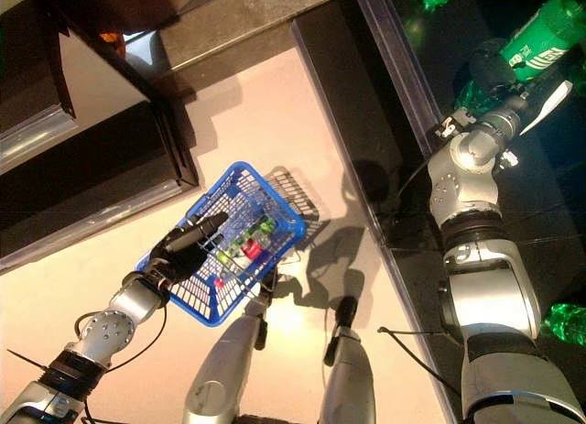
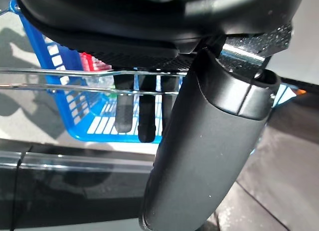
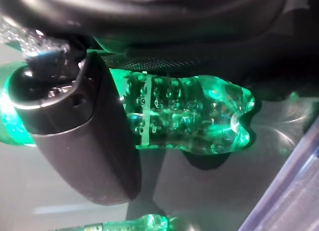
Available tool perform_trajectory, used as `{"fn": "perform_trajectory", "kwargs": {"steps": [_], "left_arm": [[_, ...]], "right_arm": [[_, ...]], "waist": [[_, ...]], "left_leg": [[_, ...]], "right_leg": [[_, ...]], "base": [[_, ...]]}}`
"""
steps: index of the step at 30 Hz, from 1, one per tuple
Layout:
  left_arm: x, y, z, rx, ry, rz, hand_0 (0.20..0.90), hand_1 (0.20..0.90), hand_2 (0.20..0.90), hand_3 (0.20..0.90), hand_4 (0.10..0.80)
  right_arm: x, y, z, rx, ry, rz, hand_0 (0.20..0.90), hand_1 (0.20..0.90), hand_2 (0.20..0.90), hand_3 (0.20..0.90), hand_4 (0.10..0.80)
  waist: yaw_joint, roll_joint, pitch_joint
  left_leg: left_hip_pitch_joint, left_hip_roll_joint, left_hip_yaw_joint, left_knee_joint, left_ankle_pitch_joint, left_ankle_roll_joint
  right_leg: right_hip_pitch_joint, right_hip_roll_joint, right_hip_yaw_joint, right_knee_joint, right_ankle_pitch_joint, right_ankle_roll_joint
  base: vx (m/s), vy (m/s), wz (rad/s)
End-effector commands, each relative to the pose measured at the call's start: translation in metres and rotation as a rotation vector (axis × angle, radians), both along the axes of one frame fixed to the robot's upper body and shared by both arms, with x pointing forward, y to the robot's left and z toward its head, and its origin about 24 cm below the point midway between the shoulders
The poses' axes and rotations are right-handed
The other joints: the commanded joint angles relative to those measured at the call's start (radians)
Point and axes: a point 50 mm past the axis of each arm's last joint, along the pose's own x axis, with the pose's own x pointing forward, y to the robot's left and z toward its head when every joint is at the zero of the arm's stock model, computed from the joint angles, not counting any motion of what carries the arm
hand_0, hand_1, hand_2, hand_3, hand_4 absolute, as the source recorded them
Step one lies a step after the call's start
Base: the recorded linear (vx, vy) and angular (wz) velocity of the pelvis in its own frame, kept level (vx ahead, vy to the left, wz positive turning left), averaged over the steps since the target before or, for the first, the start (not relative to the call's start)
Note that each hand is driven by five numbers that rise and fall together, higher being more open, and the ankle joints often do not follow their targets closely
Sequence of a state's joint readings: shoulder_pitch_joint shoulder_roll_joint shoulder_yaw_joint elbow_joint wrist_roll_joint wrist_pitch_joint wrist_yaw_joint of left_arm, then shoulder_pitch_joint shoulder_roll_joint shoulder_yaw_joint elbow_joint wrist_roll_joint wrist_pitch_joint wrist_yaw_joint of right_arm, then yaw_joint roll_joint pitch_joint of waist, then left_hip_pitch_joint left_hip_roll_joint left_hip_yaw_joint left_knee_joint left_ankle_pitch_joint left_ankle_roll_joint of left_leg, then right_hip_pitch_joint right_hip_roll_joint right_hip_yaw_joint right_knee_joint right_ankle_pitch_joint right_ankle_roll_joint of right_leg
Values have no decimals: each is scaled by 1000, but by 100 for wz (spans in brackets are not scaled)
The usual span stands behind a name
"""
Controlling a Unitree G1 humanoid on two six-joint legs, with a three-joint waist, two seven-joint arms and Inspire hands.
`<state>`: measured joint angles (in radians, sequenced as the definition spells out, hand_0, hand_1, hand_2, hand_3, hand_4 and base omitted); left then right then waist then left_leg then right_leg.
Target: Pick up the drink and place into the basket.
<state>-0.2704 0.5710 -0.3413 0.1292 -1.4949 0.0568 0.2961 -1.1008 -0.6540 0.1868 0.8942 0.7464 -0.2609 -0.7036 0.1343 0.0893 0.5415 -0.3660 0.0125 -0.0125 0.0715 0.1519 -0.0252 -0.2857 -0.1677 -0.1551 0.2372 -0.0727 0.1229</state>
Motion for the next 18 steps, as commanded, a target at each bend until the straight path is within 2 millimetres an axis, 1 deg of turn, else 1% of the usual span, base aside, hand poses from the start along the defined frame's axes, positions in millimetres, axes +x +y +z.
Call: {"fn": "perform_trajectory", "kwargs": {"steps": [1, 5, 8, 12, 14, 18], "left_arm": [[-3, -25, 129, -157, -571, -183, 300, 300, 300, 200, 100], [-5, -22, 131, -164, -596, -168, 300, 300, 300, 200, 100], [-7, -21, 131, -165, -606, -158, 300, 300, 300, 200, 100], [-9, -21, 127, -163, -604, -150, 300, 300, 300, 200, 100], [-9, -22, 124, -159, -602, -151, 300, 300, 300, 200, 100], [-11, -24, 115, -154, -581, -154, 300, 300, 300, 200, 100]], "right_arm": [[-35, 15, 109, -332, -368, -17, 300, 300, 300, 200, 100], [-40, 27, 103, -362, -417, 33, 300, 300, 300, 200, 100], [-44, 42, 97, -378, -448, 90, 300, 300, 300, 200, 100], [-53, 68, 78, -420, -480, 183, 300, 300, 300, 200, 100], [-55, 72, 72, -418, -488, 210, 300, 300, 300, 200, 100], [-63, 88, 59, -443, -504, 288, 300, 300, 300, 200, 100]], "waist": [[-4, 2, -22], [-12, -5, -22], [-17, -12, -22], [-30, -25, -51], [-34, -31, -64], [-42, -44, -98]], "left_leg": [[66, -60, 4, 62, -114, 23], [103, -57, 7, 41, -114, 23], [132, -55, 11, 29, -115, 23], [181, -47, 18, -9, -113, 22], [197, -44, 20, -21, -113, 22], [228, -37, 26, -45, -113, 22]], "right_leg": [[22, 32, -37, -85, 111, -75], [54, 34, -33, -100, 112, -72], [80, 34, -32, -111, 113, -71], [121, 38, -25, -139, 115, -67], [134, 40, -21, -150, 116, -65], [159, 43, -12, -169, 118, -60]], "base": [[-49, 23, 0], [-30, 29, -1], [0, 0, 0], [2, 11, -2], [0, 0, 0], [10, 2, -3]]}}
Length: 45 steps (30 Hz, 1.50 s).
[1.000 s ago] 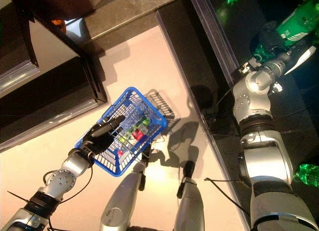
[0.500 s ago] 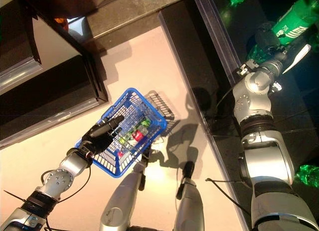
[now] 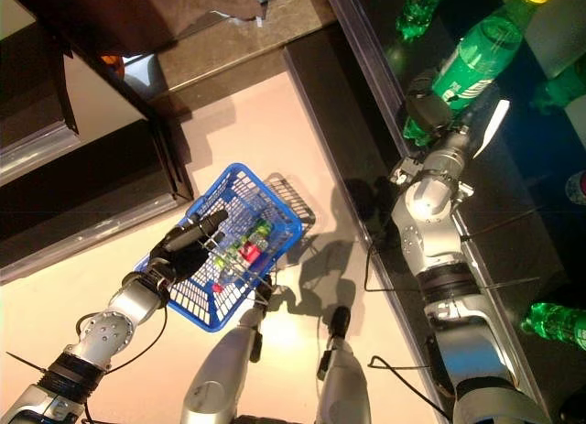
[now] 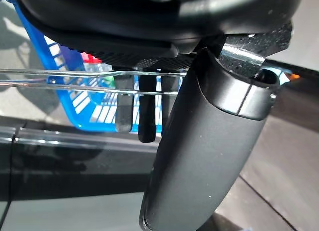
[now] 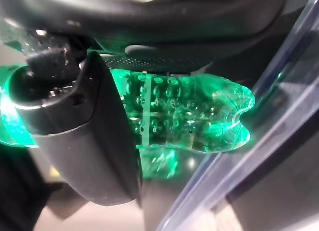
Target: Pick up the drink and place into the basket.
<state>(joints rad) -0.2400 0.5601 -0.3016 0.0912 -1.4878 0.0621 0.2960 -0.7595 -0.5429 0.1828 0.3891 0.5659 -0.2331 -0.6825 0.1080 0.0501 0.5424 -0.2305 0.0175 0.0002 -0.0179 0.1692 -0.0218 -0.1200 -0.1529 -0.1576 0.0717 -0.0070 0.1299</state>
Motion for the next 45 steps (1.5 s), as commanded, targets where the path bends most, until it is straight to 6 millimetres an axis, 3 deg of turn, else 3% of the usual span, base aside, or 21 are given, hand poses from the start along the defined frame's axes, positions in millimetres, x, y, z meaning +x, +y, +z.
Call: {"fn": "perform_trajectory", "kwargs": {"steps": [1, 9, 12, 24, 31, 45], "left_arm": [[-7, -27, 110, -125, -558, -162, 300, 300, 300, 200, 100], [-13, -41, 103, -89, -591, -248, 300, 300, 300, 200, 100], [-16, -54, 115, -37, -685, -335, 300, 300, 300, 200, 100], [-17, -95, 148, -98, -793, -490, 300, 300, 300, 200, 100], [-17, -104, 179, -160, -885, -541, 300, 300, 300, 200, 100], [-25, -108, 196, -207, -995, -583, 300, 300, 300, 200, 100]], "right_arm": [[-41, 27, 100, -203, -479, 122, 300, 300, 300, 200, 100], [-47, 72, 58, -267, -376, 361, 300, 300, 300, 200, 100], [-41, 91, 29, -265, -275, 476, 300, 300, 300, 200, 100], [-31, 154, -28, -322, -17, 737, 300, 300, 300, 200, 100], [-14, 149, -46, -366, 94, 694, 300, 300, 300, 200, 100], [-8, 132, -49, -382, 75, 585, 300, 300, 300, 200, 100]], "waist": [[-19, -9, -109], [-34, -28, -165], [-37, -29, -185], [-45, -21, -192], [-55, -2, -149], [-63, 7, -120]], "left_leg": [[98, -40, 15, 40, -131, 18], [133, -31, 14, 11, -124, 19], [144, -25, 20, 12, -125, 18], [138, -26, 4, 37, -126, 10], [107, -34, 12, 78, -130, 4], [89, -49, 13, 106, -141, 11]], "right_leg": [[-3, 29, -7, -5, 53, -66], [25, 35, 9, -23, 56, -62], [38, 37, 5, -23, 51, -67], [46, 39, -11, -1, 31, -83], [25, 32, -26, 24, 23, -94], [6, 18, -20, 41, 26, -92]], "base": [[27, -5, -4], [0, 0, 0], [49, -6, -1], [6, 1, 0], [-21, 30, 0], [8, 5, 0]]}}
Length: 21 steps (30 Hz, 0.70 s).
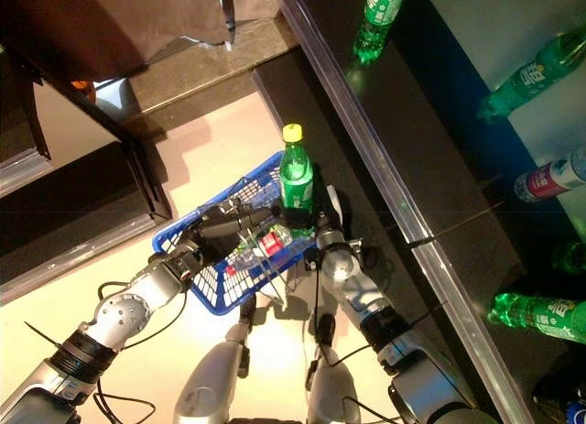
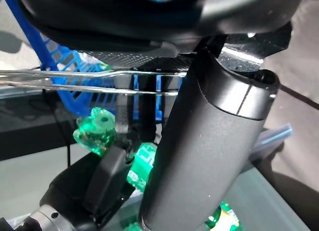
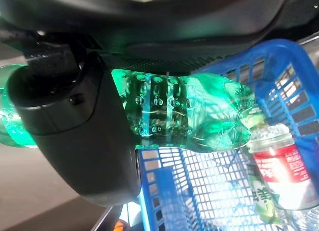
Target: Pick up the drink and place into the basket.
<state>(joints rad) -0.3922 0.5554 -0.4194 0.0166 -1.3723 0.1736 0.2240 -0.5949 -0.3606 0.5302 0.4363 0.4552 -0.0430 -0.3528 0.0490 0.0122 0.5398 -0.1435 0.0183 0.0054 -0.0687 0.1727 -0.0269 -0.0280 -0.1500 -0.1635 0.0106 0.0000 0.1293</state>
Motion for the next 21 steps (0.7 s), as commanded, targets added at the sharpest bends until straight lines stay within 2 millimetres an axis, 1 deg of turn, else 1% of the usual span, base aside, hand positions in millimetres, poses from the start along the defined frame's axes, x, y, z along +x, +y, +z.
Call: {"fn": "perform_trajectory", "kwargs": {"steps": [1, 3, 5, 7, 8, 11, 12, 13, 15, 16, 18, 19, 21], "left_arm": [[-37, -56, 162, -413, -758, -376, 300, 300, 300, 200, 100], [-35, -57, 163, -415, -755, -380, 300, 300, 300, 200, 100], [-32, -59, 164, -418, -757, -381, 300, 300, 300, 200, 100], [-31, -60, 167, -411, -760, -379, 300, 300, 300, 200, 100], [-31, -59, 169, -404, -762, -378, 300, 300, 300, 200, 100], [-30, -57, 170, -389, -760, -379, 300, 300, 300, 200, 100], [-30, -57, 170, -389, -760, -379, 300, 300, 300, 200, 100], [-29, -57, 170, -387, -763, -379, 300, 300, 300, 200, 100], [-27, -57, 170, -382, -768, -377, 300, 300, 300, 200, 100], [-27, -57, 171, -379, -766, -378, 300, 300, 300, 200, 100], [-28, -56, 173, -374, -764, -379, 300, 300, 300, 200, 100], [-28, -56, 174, -370, -761, -380, 300, 300, 300, 200, 100], [-28, -57, 175, -365, -753, -386, 300, 300, 300, 200, 100]], "right_arm": [[4, 21, 84, 96, -414, 86, 300, 300, 300, 200, 100], [9, 18, 82, 68, -401, 73, 300, 300, 300, 200, 100], [19, 15, 70, -78, -325, 56, 300, 300, 300, 200, 100], [28, 5, 53, -315, -213, 59, 300, 300, 300, 200, 100], [30, 0, 49, -365, -173, 63, 300, 300, 300, 200, 100], [35, -14, 49, -464, -156, 29, 300, 300, 300, 200, 100], [35, -14, 49, -464, -156, 29, 300, 300, 300, 200, 100], [36, -16, 49, -504, -144, 25, 300, 300, 300, 200, 100], [41, -22, 49, -642, -130, 3, 300, 300, 300, 200, 100], [43, -29, 50, -772, -113, -15, 300, 300, 300, 200, 100], [45, -36, 53, -861, -111, -35, 300, 300, 300, 200, 100], [46, -40, 56, -927, -115, -52, 300, 300, 300, 200, 100], [50, -45, 70, -1064, -156, -87, 300, 300, 300, 200, 100]], "waist": [[-3, 46, -116], [-2, 48, -113], [4, 50, -111], [10, 50, -105], [13, 50, -103], [18, 46, -96], [18, 46, -96], [19, 46, -95], [24, 44, -90], [27, 43, -88], [28, 40, -88], [30, 38, -87], [34, 34, -86]], "left_leg": [[0, -51, 8, 161, -145, 16], [-6, -53, 6, 170, -147, 17], [-18, -57, 3, 184, -148, 17], [-29, -59, 2, 195, -146, 17], [-33, -59, 1, 197, -145, 18], [-38, -60, -3, 200, -142, 20], [-38, -60, -3, 200, -142, 20], [-39, -61, -3, 202, -143, 21], [-41, -62, -4, 204, -143, 22], [-42, -61, -4, 206, -143, 22], [-43, -60, -1, 207, -143, 22], [-44, -60, -1, 208, -143, 22], [-50, -60, 1, 210, -142, 23]], "right_leg": [[-86, 14, -14, 103, 19, -91], [-90, 11, -15, 110, 19, -91], [-100, 7, -19, 121, 18, -91], [-109, 2, -23, 130, 19, -92], [-111, 1, -24, 132, 20, -92], [-118, 0, -26, 140, 22, -90], [-118, 0, -26, 140, 22, -90], [-120, -1, -26, 141, 22, -90], [-123, -2, -26, 145, 23, -89], [-123, -3, -26, 146, 25, -87], [-124, -4, -25, 146, 26, -84], [-126, -4, -24, 148, 27, -83], [-131, -4, -21, 149, 31, -80]], "base": [[0, 0, 0], [0, 0, 0], [7, -1, 2], [7, -1, 17], [0, -6, 17], [1, -4, 2], [0, 0, 0], [0, 0, 0], [0, 0, 0], [0, 0, 0], [0, 0, 0], [0, 0, 0], [-6, -21, 3]]}}
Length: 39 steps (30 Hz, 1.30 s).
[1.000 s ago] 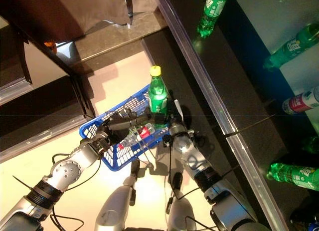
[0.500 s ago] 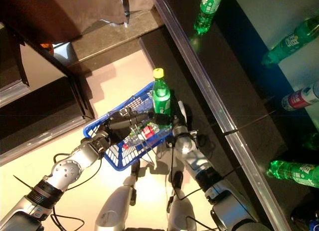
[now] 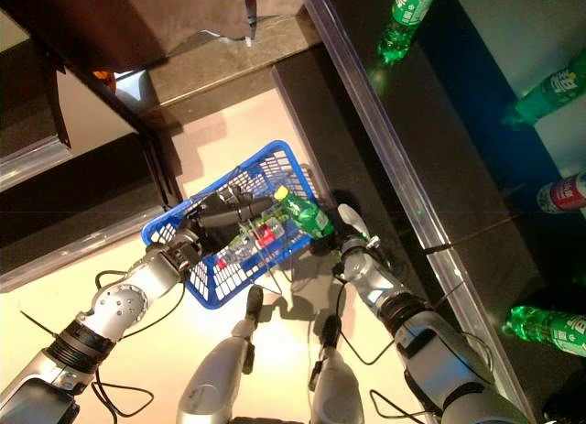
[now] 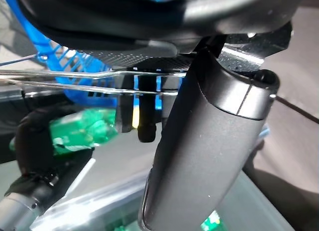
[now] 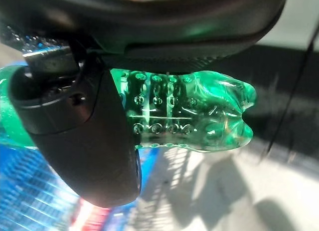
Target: Pick up the drink and place into the basket.
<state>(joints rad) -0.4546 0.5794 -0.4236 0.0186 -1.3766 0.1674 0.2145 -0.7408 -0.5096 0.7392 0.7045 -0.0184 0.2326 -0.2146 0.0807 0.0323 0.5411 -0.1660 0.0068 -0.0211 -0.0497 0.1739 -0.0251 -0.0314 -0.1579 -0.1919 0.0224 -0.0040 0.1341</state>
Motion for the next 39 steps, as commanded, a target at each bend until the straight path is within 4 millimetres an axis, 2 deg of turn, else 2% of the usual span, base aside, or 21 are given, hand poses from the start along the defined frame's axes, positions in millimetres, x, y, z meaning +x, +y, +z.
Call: {"fn": "perform_trajectory", "kwargs": {"steps": [1, 3, 8, 13, 14, 20, 23, 30, 39], "left_arm": [[-36, -57, 156, -370, -681, -388, 300, 300, 300, 200, 100], [-36, -59, 156, -367, -673, -392, 300, 300, 300, 200, 100], [-37, -64, 156, -360, -656, -408, 300, 300, 300, 200, 100], [-36, -75, 152, -334, -603, -423, 300, 300, 300, 200, 100], [-35, -79, 151, -330, -586, -427, 300, 300, 300, 200, 100], [-35, -91, 148, -342, -541, -451, 300, 300, 300, 200, 100], [-36, -98, 149, -346, -541, -458, 300, 300, 300, 200, 100], [-42, -111, 158, -392, -554, -487, 300, 300, 300, 200, 100], [-45, -129, 161, -453, -569, -541, 300, 300, 300, 200, 100]], "right_arm": [[32, 15, 103, -219, -338, 109, 300, 300, 300, 200, 100], [35, 20, 117, -310, -366, 136, 300, 300, 300, 200, 100], [36, 35, 132, -440, -386, 219, 300, 300, 300, 200, 100], [36, 68, 153, -554, -361, 334, 300, 300, 300, 200, 100], [36, 80, 160, -589, -357, 364, 300, 300, 300, 200, 100], [30, 115, 172, -664, -336, 469, 300, 300, 300, 200, 100], [27, 130, 167, -681, -278, 516, 300, 300, 300, 200, 100], [28, 152, 136, -686, -144, 580, 300, 300, 300, 200, 100], [29, 162, 95, -613, 15, 618, 300, 300, 300, 200, 100]], "waist": [[3, 13, -86], [5, 12, -83], [10, 9, -82], [17, 6, -79], [20, 6, -79], [28, 7, -85], [32, 8, -87], [41, 18, -83], [51, 45, -66]], "left_leg": [[-29, -48, 28, 193, -143, 21], [-31, -48, 29, 195, -143, 22], [-33, -50, 27, 192, -142, 23], [-38, -54, 25, 198, -142, 23], [-38, -54, 24, 201, -142, 22], [-35, -59, 18, 205, -144, 19], [-36, -61, 15, 208, -145, 19], [-42, -62, 21, 213, -150, 19], [-72, -76, 3, 231, -146, 21]], "right_leg": [[-129, 4, 8, 137, 35, -84], [-133, 4, 12, 140, 37, -83], [-135, 4, 18, 135, 40, -79], [-140, 2, 23, 136, 42, -77], [-140, 2, 24, 136, 43, -77], [-130, 1, 24, 134, 40, -77], [-130, -1, 25, 136, 38, -76], [-132, -5, 26, 138, 38, -76], [-156, -16, 22, 155, 40, -75]], "base": [[-9, -10, 4], [0, 0, 0], [-2, -2, 1], [-5, -5, 2], [0, 0, 0], [31, 12, 1], [34, 19, 3], [14, 18, 1], [-1, 13, 1]]}}
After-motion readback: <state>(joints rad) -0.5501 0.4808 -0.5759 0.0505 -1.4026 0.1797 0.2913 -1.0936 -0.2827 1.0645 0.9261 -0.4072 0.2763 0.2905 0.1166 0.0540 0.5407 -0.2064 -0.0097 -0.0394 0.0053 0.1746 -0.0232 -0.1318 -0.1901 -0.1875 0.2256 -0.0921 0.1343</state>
